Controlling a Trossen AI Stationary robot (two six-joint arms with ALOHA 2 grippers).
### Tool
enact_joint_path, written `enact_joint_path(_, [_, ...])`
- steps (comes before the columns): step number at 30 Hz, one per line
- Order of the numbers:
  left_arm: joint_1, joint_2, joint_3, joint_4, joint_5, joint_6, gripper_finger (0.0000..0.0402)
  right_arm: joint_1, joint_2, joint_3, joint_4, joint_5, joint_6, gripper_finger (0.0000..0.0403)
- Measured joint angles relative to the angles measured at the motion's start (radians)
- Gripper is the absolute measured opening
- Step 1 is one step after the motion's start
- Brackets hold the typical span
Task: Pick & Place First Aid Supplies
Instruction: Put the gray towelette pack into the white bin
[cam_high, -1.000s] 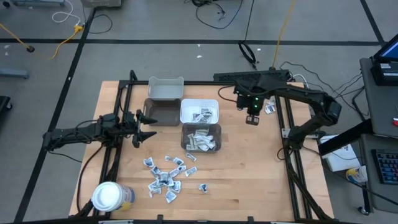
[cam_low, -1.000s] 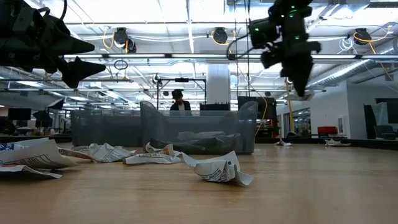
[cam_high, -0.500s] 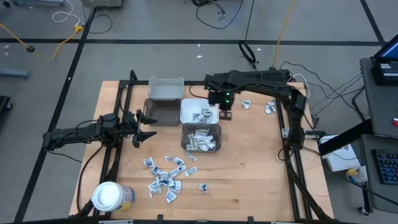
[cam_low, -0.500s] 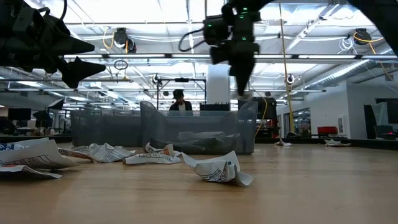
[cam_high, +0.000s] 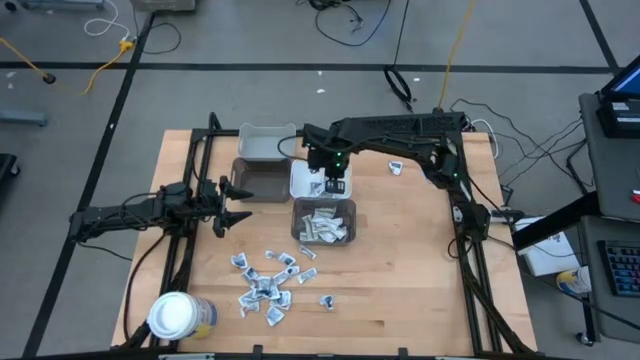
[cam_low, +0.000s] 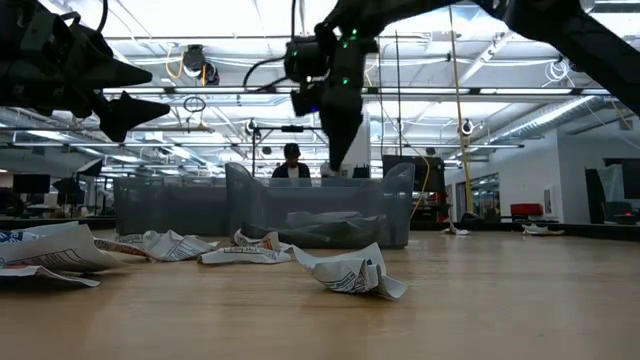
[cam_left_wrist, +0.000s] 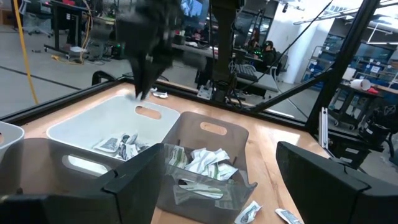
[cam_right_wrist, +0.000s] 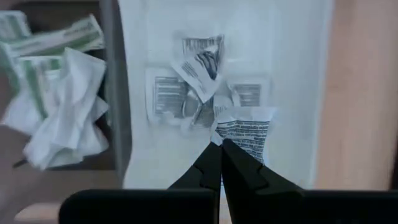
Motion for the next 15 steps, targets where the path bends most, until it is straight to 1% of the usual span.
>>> enact_joint_path(4, [0.000,0.000,0.000,0.000,0.000,0.000,0.0310,0.008,0.030,-0.040,0.075,-0.002,0.004,0.0000])
enact_joint_path(10, [0.000,0.000,0.000,0.000,0.000,0.000,0.0310,0.010,0.063,-0.087,0.140,-0.001,0.004,0.0002])
enact_joint_path(13, [0.000,0.000,0.000,0.000,0.000,0.000,0.0310,0.015,0.066,-0.095,0.145,-0.002,-0.017,0.0014])
enact_joint_path(15, [0.000,0.000,0.000,0.000,0.000,0.000,0.0310,0.017,0.066,-0.096,0.145,-0.002,-0.021,0.0029])
